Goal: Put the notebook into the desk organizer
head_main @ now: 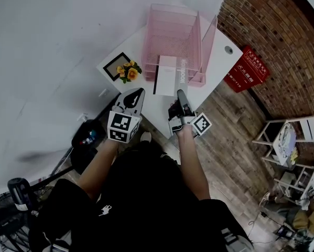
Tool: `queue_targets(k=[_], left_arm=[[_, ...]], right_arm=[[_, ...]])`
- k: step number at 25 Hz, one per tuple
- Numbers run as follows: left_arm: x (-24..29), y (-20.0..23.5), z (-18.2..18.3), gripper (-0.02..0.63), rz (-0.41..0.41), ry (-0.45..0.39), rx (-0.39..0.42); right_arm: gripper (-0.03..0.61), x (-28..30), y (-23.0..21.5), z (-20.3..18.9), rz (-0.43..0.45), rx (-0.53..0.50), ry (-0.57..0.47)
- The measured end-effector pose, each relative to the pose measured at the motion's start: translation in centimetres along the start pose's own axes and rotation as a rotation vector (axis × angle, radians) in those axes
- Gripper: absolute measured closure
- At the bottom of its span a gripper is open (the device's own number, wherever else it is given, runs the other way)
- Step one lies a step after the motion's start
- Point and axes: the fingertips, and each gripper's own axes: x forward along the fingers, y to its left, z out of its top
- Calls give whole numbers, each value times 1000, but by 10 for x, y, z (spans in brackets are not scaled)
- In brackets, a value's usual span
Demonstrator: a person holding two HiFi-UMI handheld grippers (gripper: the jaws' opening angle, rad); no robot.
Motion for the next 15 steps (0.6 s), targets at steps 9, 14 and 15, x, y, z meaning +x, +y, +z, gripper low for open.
queue_targets(k=[9, 14, 15], left_arm=[[13, 14, 2, 611, -38, 1, 6], [19, 25, 3, 611, -64, -4, 9], [20, 27, 3, 611, -70, -6, 10]], right_arm=[[560, 29, -20, 15, -188, -186, -27], [538, 47, -20, 14, -288, -360, -3], [537, 49, -20, 15, -300, -380, -3]])
